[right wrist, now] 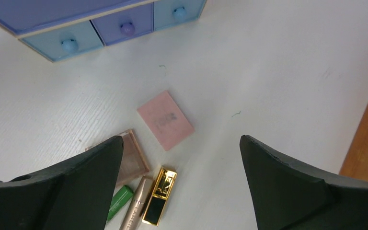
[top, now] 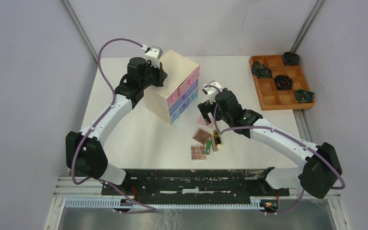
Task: Organize the makeup
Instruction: Open the drawer in the storage box.
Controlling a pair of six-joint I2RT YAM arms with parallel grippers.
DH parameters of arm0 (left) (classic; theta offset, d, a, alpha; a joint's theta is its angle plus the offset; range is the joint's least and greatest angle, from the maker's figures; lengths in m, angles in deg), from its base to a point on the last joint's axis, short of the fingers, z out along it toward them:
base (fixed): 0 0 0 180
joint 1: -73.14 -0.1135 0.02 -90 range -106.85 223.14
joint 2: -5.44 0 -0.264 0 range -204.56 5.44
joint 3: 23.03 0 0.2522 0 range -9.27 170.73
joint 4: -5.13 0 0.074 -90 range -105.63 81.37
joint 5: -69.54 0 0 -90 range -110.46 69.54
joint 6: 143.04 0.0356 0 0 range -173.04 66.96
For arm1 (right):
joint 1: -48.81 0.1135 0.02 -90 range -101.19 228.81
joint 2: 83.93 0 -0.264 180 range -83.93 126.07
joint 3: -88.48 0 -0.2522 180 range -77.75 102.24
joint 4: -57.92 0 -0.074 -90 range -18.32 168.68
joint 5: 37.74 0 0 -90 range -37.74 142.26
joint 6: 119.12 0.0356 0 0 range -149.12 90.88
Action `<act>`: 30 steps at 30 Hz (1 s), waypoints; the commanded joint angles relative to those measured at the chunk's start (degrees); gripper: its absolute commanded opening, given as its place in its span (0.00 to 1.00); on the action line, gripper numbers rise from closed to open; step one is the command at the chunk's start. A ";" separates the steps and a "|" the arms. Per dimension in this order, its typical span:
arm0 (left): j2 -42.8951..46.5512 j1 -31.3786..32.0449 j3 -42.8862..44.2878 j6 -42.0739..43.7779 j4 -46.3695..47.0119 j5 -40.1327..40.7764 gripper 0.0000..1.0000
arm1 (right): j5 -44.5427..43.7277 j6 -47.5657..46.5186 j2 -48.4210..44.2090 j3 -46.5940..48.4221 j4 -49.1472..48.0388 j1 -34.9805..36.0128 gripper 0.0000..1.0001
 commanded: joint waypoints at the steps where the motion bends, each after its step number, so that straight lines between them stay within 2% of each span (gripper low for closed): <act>1: -3.76 -0.04 -2.55 1.31 -11.51 2.37 0.03 | 4.62 -0.20 0.75 -1.04 -12.88 -2.00 0.97; 4: -4.10 -0.04 -2.49 1.29 -11.56 2.52 0.03 | 6.47 -1.15 5.08 0.27 -16.72 -2.90 0.90; 10: -4.95 -0.04 -2.16 1.60 -11.64 3.08 0.03 | 12.64 -2.32 15.35 5.49 -22.92 -4.37 0.83; 14: -5.41 -0.05 -1.87 2.01 -12.17 3.63 0.03 | 14.85 -1.98 20.33 9.07 -24.16 -4.88 0.75; 17: -5.85 -0.04 -2.00 2.10 -12.44 3.77 0.03 | 15.21 -2.11 22.24 11.53 -23.98 -4.88 0.70; 23: -6.06 -0.04 -2.13 1.84 -12.31 3.87 0.03 | 17.37 -1.93 25.00 14.80 -24.13 -4.98 0.65; 30: -5.87 -0.04 -2.42 1.93 -12.35 4.06 0.03 | 19.87 1.36 27.04 14.43 -27.18 -5.01 0.59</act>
